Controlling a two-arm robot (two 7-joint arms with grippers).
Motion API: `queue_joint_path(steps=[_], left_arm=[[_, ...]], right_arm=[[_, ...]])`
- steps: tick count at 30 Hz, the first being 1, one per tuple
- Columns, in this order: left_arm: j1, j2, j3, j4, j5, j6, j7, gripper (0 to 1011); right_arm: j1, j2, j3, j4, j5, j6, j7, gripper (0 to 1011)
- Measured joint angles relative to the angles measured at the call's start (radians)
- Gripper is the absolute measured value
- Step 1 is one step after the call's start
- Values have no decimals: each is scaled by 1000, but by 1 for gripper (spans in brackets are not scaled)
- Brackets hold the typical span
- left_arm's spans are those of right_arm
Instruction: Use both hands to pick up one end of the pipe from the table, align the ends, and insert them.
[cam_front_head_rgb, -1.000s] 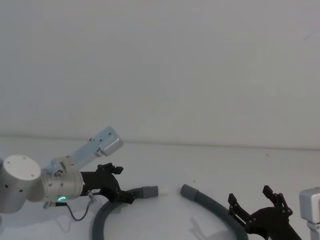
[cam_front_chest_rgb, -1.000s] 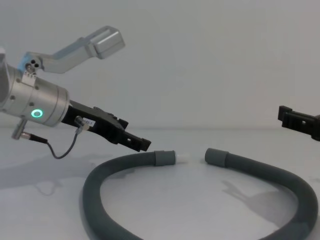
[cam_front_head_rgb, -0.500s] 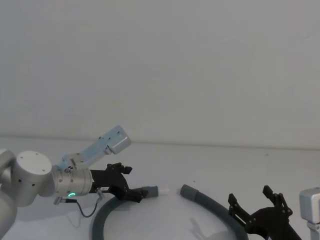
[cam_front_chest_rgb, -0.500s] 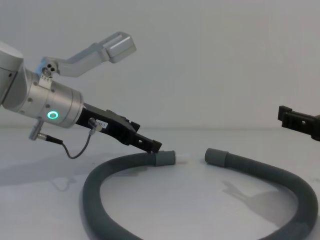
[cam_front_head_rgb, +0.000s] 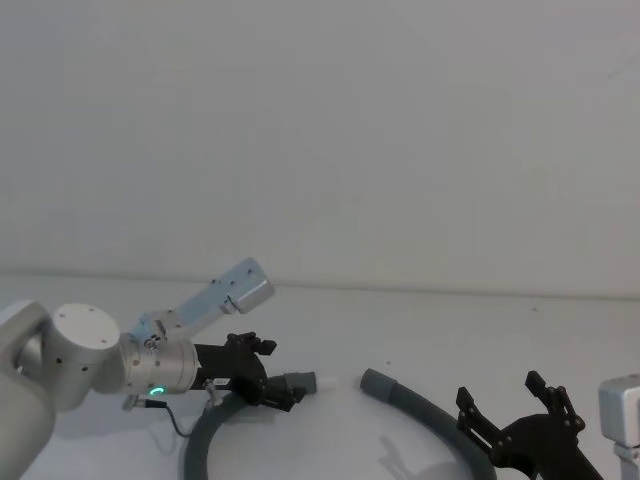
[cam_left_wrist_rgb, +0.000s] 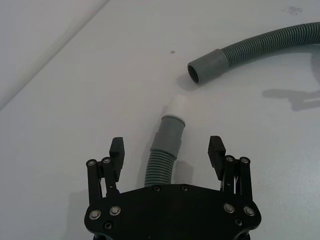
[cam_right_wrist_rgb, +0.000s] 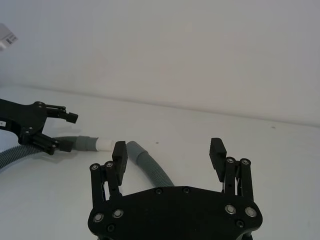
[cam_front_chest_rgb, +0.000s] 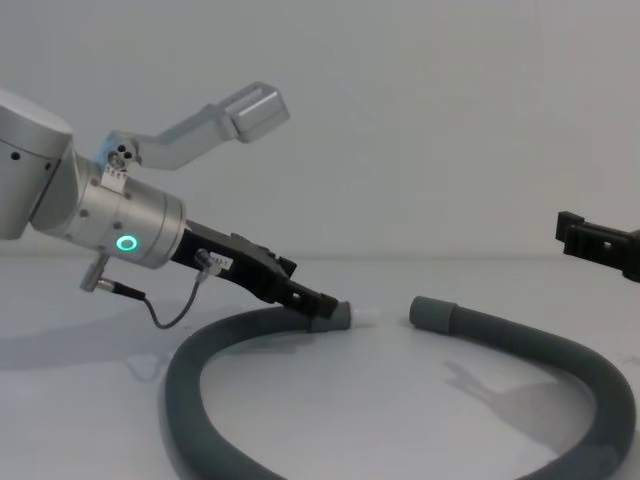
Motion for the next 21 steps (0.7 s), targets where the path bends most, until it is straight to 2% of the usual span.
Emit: queue_joint_path(steps=[9,21], left_arm=[[-25,-29,9,65,18,-29,-14,1002],[-44,-51,12,114,33,-52,-21,1002]], right_arm=[[0,0,0,0,0,0,0,1004],[0,0,0,0,0,0,0,1004]])
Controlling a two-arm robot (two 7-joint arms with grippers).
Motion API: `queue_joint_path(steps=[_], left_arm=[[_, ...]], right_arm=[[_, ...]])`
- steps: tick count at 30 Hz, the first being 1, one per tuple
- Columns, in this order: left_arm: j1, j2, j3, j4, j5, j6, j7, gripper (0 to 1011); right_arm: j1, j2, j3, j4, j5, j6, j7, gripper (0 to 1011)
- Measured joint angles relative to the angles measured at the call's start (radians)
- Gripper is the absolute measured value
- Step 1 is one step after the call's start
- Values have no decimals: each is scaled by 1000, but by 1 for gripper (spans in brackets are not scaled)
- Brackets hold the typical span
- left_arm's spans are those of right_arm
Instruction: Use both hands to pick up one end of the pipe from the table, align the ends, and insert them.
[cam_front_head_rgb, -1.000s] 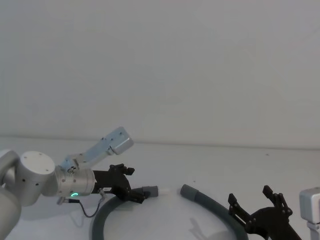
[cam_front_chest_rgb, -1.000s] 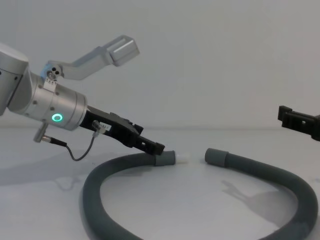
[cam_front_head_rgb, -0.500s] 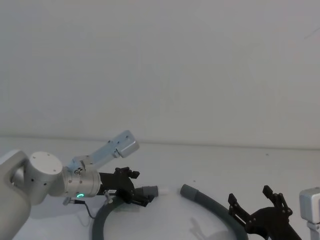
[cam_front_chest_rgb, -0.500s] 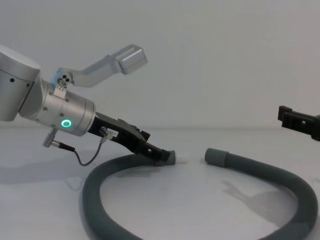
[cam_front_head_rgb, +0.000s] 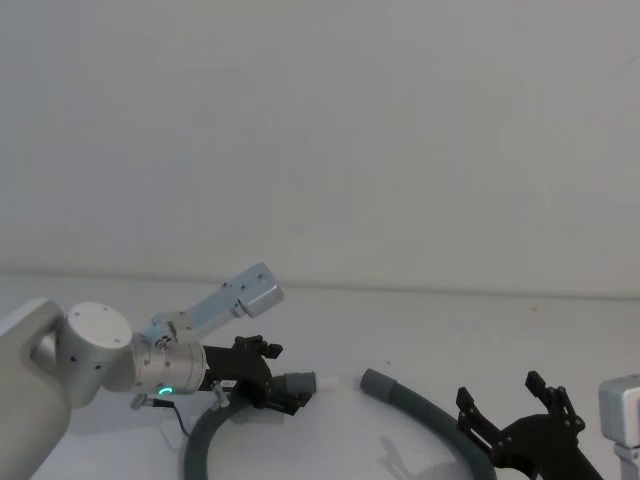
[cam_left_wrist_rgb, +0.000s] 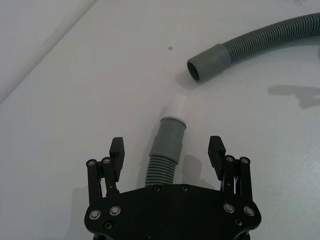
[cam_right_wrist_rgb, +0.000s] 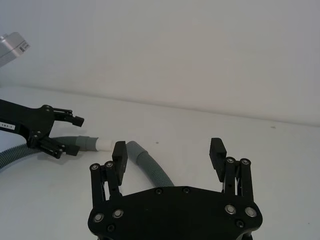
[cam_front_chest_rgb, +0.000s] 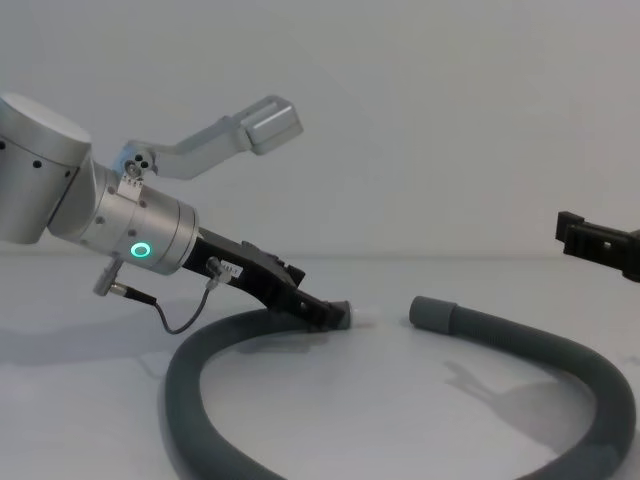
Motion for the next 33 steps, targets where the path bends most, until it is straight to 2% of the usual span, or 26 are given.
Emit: queue_joint_path(steps=[18,33], left_arm=[[-20,-28,-6,58,15,-22,-18,1002],[-25,-41,-5,74,33,-6,-26,1002]], right_arm=[[0,0,0,0,0,0,0,1004],[0,0,0,0,0,0,0,1003]])
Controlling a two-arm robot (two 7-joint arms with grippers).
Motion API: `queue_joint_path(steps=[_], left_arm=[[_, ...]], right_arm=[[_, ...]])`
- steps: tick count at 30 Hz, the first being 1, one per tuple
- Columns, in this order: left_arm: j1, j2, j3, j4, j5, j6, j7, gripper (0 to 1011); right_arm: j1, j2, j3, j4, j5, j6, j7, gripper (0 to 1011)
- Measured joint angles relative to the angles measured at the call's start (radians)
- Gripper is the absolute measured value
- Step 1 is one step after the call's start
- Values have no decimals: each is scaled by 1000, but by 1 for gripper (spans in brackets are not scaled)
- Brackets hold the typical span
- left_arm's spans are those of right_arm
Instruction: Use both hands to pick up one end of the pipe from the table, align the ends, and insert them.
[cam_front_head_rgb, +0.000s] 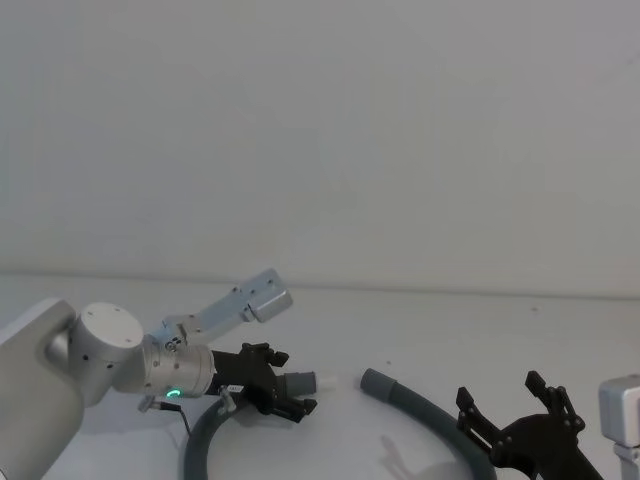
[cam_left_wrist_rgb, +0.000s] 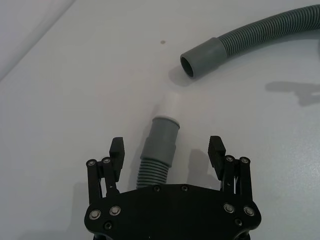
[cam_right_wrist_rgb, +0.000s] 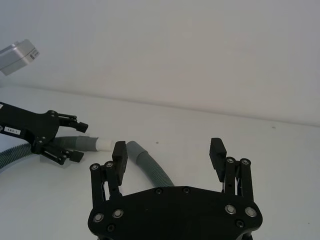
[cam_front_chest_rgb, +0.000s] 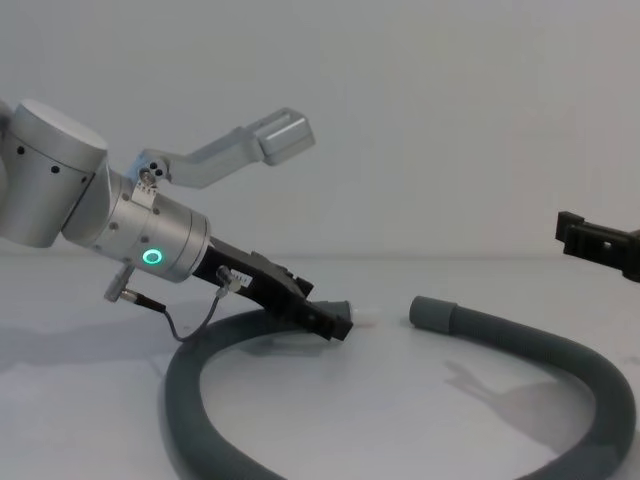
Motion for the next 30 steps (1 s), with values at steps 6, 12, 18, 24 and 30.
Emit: queue_joint_path(steps=[6,12,18,24,30], left_arm=[[2,1,2,-8,10,16,0,1002],[3,1,2,-14,17,26,0,1002],[4,2,3,-17,20,31,0,887],[4,2,3,-19,23,35,0,729],[5,3,3,-21,25,37,0,527]], right_arm=[[0,0,0,0,0,0,0,1004],[0,0,0,0,0,0,0,1003],[0,0,0,0,0,0,0,1003],[0,0,0,0,0,0,0,1003],[0,0,0,0,0,0,0,1003]])
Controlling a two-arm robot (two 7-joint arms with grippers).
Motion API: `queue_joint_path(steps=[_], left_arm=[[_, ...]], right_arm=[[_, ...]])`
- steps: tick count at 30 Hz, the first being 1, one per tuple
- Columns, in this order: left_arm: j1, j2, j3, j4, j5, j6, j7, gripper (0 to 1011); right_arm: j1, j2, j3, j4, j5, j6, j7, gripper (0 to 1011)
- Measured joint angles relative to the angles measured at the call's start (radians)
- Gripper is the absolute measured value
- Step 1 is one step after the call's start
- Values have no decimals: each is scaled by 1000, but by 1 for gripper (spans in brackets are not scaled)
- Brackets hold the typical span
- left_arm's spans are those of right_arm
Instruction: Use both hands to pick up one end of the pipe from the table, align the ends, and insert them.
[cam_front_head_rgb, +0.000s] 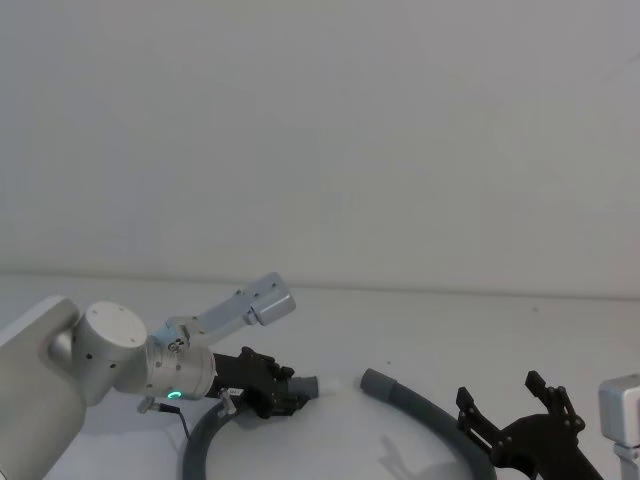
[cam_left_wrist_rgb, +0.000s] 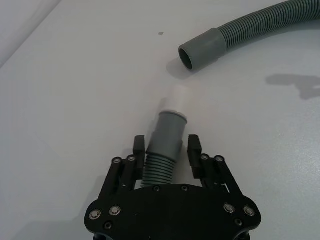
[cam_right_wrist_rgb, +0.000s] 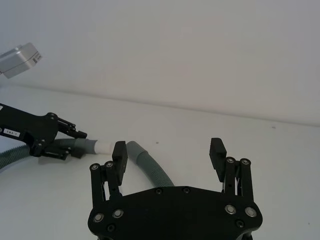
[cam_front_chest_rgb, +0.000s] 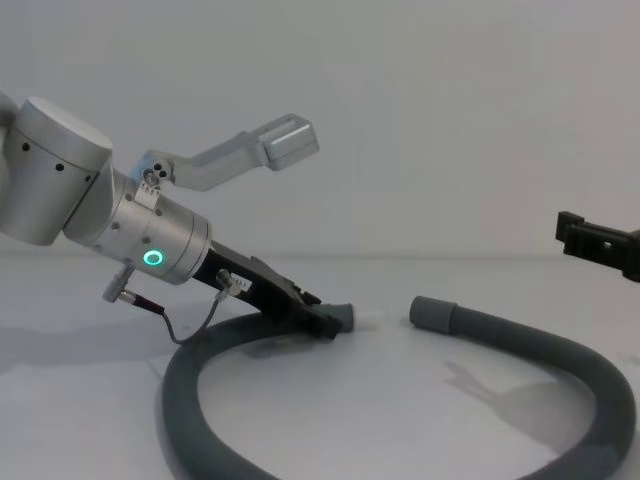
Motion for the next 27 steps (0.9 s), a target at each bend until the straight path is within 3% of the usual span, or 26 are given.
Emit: queue_joint_path(steps=[2,6,27], left_arm=[[0,0,0,0,0,1,0,442],[0,0,0,-1,1,1,1,367],[0,1,0,-2,2,3,1,363]], right_arm=[[0,0,0,0,0,0,0,1004],[0,0,0,0,0,0,0,1004],[0,0,0,0,0,0,0,1004]])
